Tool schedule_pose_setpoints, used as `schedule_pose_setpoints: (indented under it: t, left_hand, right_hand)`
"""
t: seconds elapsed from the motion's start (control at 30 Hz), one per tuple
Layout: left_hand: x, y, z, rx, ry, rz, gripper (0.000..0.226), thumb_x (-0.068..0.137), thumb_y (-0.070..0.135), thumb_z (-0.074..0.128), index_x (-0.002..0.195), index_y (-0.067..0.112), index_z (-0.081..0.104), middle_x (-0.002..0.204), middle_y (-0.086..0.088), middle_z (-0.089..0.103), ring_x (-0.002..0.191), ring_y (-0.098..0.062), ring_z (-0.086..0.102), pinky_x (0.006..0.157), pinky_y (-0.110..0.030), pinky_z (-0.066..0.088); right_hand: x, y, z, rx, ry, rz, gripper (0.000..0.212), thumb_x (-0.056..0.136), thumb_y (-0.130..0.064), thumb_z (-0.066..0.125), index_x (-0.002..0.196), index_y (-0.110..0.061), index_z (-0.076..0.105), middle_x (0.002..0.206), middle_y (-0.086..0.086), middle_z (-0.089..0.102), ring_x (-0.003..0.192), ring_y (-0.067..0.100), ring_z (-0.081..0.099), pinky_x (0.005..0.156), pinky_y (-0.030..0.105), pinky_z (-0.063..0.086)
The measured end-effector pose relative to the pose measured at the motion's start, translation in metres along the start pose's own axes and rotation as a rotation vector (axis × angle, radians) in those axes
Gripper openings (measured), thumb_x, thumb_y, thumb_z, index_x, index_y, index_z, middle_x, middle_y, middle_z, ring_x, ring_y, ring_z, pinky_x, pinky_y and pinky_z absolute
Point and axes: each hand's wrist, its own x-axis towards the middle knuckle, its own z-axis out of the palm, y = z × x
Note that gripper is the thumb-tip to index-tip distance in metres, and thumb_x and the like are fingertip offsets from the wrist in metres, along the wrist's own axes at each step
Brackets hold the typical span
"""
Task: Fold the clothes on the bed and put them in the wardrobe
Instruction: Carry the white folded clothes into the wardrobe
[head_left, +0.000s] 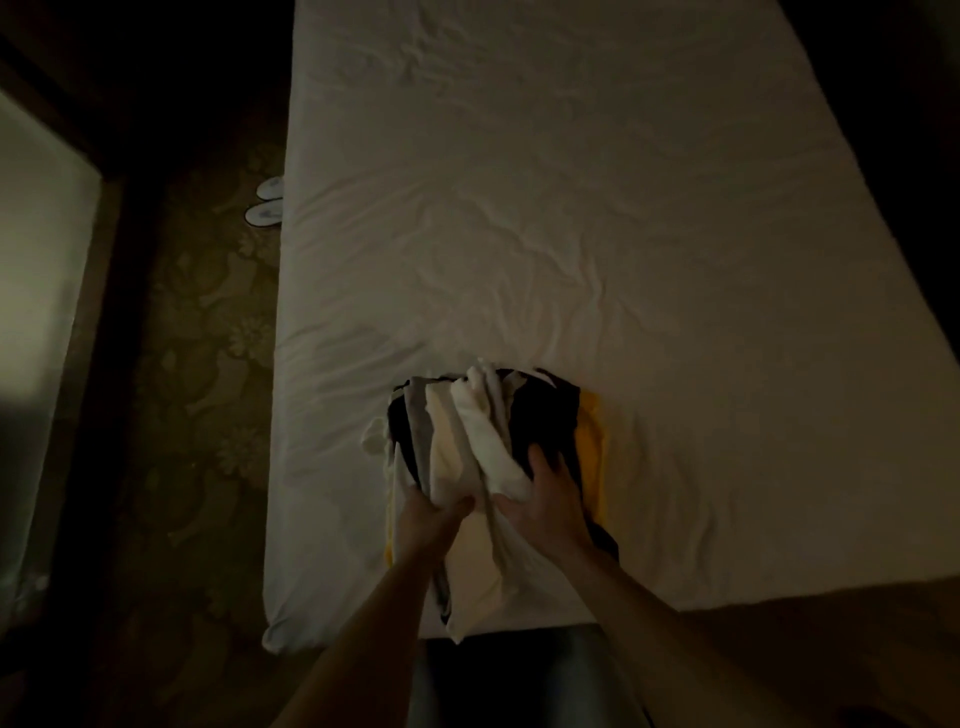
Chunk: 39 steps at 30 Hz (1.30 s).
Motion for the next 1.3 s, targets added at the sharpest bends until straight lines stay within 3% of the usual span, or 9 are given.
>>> schedule_pose_setpoints:
  t: [0.2, 0.3, 0.37, 0.47, 0.7, 0.87, 0.97, 1.2, 1.3]
  left_hand:
    - [-0.003, -0.006, 0.0, 0.068, -0.047, 0.096, 0.081, 0.063, 0.056, 0.064, 0.133, 0.018, 0.049, 0.116, -0.007, 0.065, 0.105, -0.029, 0.063, 0.087, -0.042, 0.053]
    - [-0.001, -0.009, 0.006, 0.246, -0.019, 0.196, 0.065, 0.082, 0.044, 0.065, 0.135, 0.012, 0.048, 0.134, -0.013, 0.053, 0.124, -0.033, 0.049, 0.101, -0.044, 0.043]
    - [-0.003, -0.004, 0.01, 0.307, -0.056, 0.191, 0.079, 0.08, 0.054, 0.06, 0.142, 0.012, 0.038, 0.149, -0.016, 0.034, 0.139, -0.034, 0.027, 0.114, -0.046, 0.025]
    - [-0.007, 0.005, 0.016, 0.346, -0.11, 0.265, 0.092, 0.066, 0.066, 0.049, 0.143, 0.018, 0.036, 0.147, -0.01, 0.041, 0.139, -0.037, 0.029, 0.113, -0.052, 0.023]
    - [-0.018, 0.005, 0.026, 0.237, -0.081, 0.341, 0.075, 0.084, 0.031, 0.064, 0.148, 0.016, 0.029, 0.143, -0.008, 0.044, 0.132, -0.029, 0.042, 0.105, -0.04, 0.04]
    - [-0.006, -0.001, 0.017, 0.193, 0.018, 0.332, 0.086, 0.062, 0.044, 0.06, 0.14, 0.016, 0.04, 0.138, -0.006, 0.039, 0.138, -0.036, 0.024, 0.107, -0.043, 0.033]
    - [0.002, 0.002, 0.014, 0.199, -0.001, 0.191, 0.091, 0.059, 0.047, 0.064, 0.141, 0.014, 0.038, 0.142, -0.016, 0.035, 0.125, -0.038, 0.039, 0.099, -0.042, 0.038]
    - [0.005, 0.001, 0.015, 0.543, 0.156, 0.163, 0.055, 0.078, 0.041, 0.061, 0.128, 0.027, 0.045, 0.122, 0.001, 0.053, 0.124, -0.025, 0.042, 0.111, -0.052, 0.02]
    - [-0.002, -0.001, 0.021, 0.437, 0.152, 0.26, 0.042, 0.078, 0.029, 0.062, 0.118, 0.022, 0.052, 0.11, 0.002, 0.056, 0.111, -0.022, 0.052, 0.104, -0.046, 0.034]
  right_hand:
    - [-0.009, -0.004, 0.004, -0.039, -0.054, -0.014, 0.081, 0.084, -0.054, 0.064, 0.149, -0.022, 0.028, 0.156, 0.012, 0.019, 0.144, 0.033, 0.017, 0.116, 0.049, 0.023]
    - [-0.007, 0.001, 0.007, 0.093, -0.039, 0.078, 0.102, 0.074, -0.06, 0.072, 0.153, -0.023, 0.018, 0.158, 0.01, 0.014, 0.145, 0.033, 0.016, 0.116, 0.046, 0.026]
    - [-0.004, 0.004, 0.006, 0.322, 0.063, 0.189, 0.123, 0.06, -0.057, 0.085, 0.153, -0.021, 0.013, 0.156, 0.007, 0.023, 0.142, 0.028, 0.027, 0.113, 0.043, 0.033]
    - [0.007, 0.013, -0.004, 0.566, 0.241, 0.336, 0.14, 0.045, -0.049, 0.093, 0.153, -0.018, 0.01, 0.152, 0.006, 0.033, 0.137, 0.027, 0.039, 0.109, 0.042, 0.039]
    - [0.016, 0.024, -0.002, 0.591, 0.103, 0.579, 0.084, 0.072, -0.029, 0.084, 0.141, -0.005, 0.043, 0.137, 0.014, 0.054, 0.121, 0.034, 0.054, 0.098, 0.042, 0.048]
    - [0.016, 0.019, -0.001, 0.562, 0.061, 0.514, 0.08, 0.078, -0.024, 0.08, 0.144, -0.004, 0.04, 0.139, 0.014, 0.052, 0.124, 0.033, 0.052, 0.096, 0.036, 0.046]
    - [0.018, 0.021, -0.007, 0.582, 0.043, 0.524, 0.075, 0.078, -0.015, 0.08, 0.142, -0.003, 0.043, 0.136, 0.015, 0.054, 0.121, 0.032, 0.054, 0.087, 0.03, 0.043]
    - [0.021, 0.019, -0.007, 0.622, 0.031, 0.506, 0.083, 0.079, -0.01, 0.078, 0.149, -0.006, 0.033, 0.146, 0.014, 0.046, 0.13, 0.033, 0.046, 0.104, 0.039, 0.043]
    - [0.019, 0.018, -0.008, 0.656, 0.058, 0.504, 0.082, 0.079, -0.012, 0.079, 0.148, -0.007, 0.034, 0.145, 0.013, 0.046, 0.13, 0.033, 0.047, 0.103, 0.04, 0.043]
